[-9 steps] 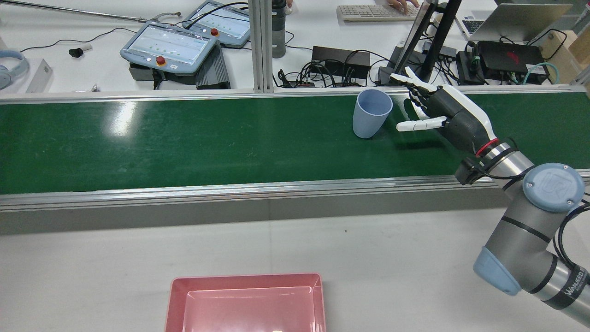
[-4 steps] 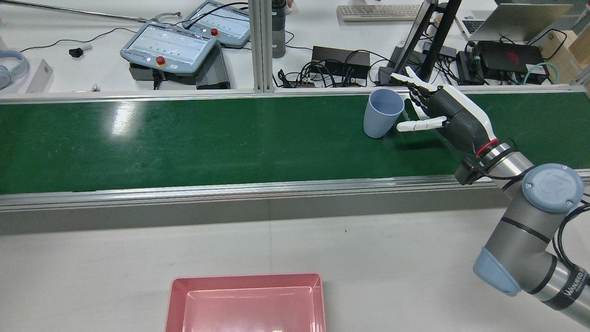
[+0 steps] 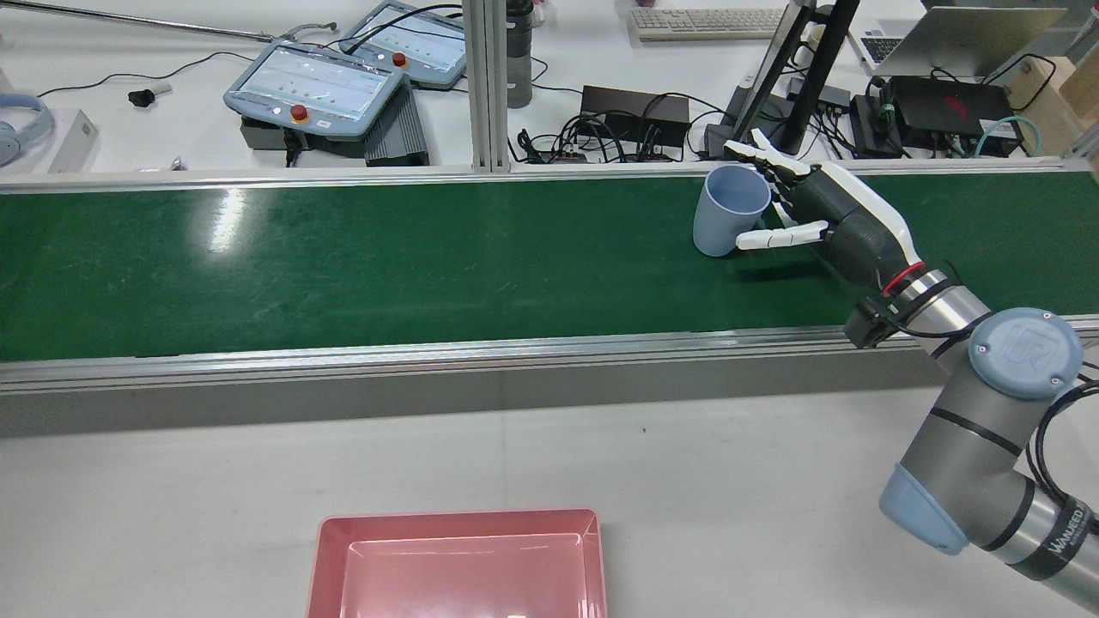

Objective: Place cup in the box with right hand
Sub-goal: 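Close the right hand fingers around the blue cup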

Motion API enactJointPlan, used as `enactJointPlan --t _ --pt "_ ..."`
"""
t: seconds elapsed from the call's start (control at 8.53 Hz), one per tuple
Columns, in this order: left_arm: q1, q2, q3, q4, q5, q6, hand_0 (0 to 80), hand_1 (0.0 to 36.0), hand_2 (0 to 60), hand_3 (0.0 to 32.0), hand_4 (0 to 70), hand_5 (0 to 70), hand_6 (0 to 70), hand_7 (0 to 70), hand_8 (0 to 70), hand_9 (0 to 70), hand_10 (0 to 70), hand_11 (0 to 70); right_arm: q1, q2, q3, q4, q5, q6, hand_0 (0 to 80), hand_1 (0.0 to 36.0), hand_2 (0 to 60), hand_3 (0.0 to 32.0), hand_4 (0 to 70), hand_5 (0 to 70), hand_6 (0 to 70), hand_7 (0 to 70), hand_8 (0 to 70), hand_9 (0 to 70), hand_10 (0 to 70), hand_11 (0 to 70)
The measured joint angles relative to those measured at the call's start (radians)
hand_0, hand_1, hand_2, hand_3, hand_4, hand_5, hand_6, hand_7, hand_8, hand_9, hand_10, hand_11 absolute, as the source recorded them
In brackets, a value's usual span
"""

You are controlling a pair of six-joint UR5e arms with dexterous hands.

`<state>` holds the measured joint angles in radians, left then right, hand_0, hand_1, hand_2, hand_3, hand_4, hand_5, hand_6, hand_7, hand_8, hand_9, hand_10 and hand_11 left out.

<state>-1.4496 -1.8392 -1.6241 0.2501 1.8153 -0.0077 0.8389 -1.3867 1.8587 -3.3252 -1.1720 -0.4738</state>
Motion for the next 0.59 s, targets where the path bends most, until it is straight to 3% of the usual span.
enactJointPlan --t 0.47,0.59 --pt "0.000 0.000 0.000 0.000 0.000 0.000 0.0 0.0 0.0 0.0 0.0 0.0 0.0 0.0 0.0 0.0 0.0 0.0 -0.003 0.000 -0.007 0.004 0.001 0.002 50.5 22.2 10.4 0.0 0.0 5.0 1.1 0.1 0.0 0.0 0.0 0.0" --pt "0.000 0.000 0.000 0.000 0.000 0.000 0.0 0.0 0.0 0.0 0.0 0.0 0.0 0.0 0.0 0.0 0.0 0.0 -0.004 0.000 -0.014 0.007 0.001 0.002 50.5 22.1 11.3 0.0 0.0 5.4 3.9 11.9 0.0 1.6 0.0 0.0"
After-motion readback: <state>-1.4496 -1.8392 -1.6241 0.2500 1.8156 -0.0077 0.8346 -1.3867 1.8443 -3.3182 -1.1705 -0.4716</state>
